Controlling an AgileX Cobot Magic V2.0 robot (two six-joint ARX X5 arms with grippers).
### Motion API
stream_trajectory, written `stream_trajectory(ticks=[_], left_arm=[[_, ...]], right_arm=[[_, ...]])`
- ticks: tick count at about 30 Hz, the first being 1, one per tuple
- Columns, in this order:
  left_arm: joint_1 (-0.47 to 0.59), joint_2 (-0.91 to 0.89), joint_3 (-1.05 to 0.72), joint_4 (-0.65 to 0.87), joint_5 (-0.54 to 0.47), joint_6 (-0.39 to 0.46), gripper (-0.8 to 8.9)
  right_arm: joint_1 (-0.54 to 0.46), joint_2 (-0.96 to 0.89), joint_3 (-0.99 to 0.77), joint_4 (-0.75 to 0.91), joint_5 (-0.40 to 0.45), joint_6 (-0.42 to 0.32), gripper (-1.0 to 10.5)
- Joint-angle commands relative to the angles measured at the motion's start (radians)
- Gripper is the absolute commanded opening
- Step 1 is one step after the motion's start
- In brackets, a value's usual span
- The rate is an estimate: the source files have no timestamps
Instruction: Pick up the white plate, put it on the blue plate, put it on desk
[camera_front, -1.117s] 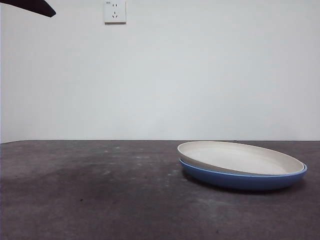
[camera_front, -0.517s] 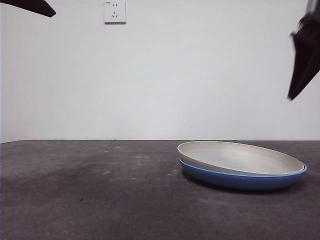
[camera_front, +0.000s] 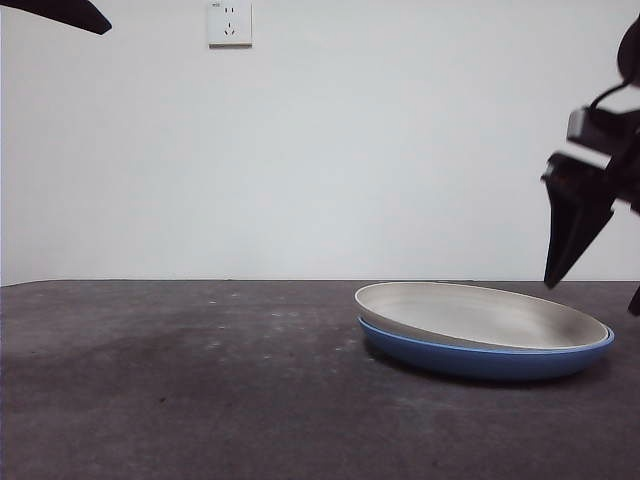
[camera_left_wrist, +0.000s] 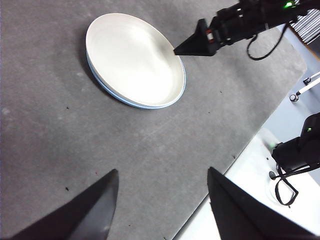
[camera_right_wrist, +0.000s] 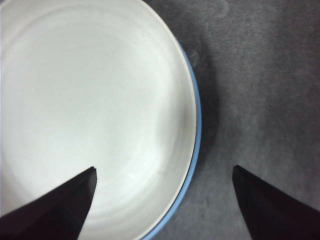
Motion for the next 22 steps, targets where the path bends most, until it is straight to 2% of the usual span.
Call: stream_trajectory(ticks=[1,5,9,12,15,22], left_arm=[[-0.005,0.006,0.009,0.005,0.009,0.019,2.85],[-0.005,0.006,0.009,0.005,0.009,0.019,2.85],[-0.005,0.006,0.009,0.005,0.009,0.017,2.85],[-0.005,0.006,0.009,0.004,0.009,0.014,2.85],[-0.006,0.006,0.009,0.003,0.009,0.014,2.85],[-0.005,0.006,0.009,0.003,0.009,0.014,2.85]], right_arm=[[0.002,0.051,0.005,0.032,-0.003,0.011,3.7],[0.002,0.102,0.005,0.068,-0.031,0.018,3.5],[0.002,0.139,0.005,0.086,-0.029,0.019,2.6],[0.002,0.148,0.005,0.098,-0.024,0.019,2.4],[0.002,0.148,0.005,0.109,-0.024,0.026,1.4],[-0.010,0.147,0.005,0.108,-0.013,0.045,0.4]])
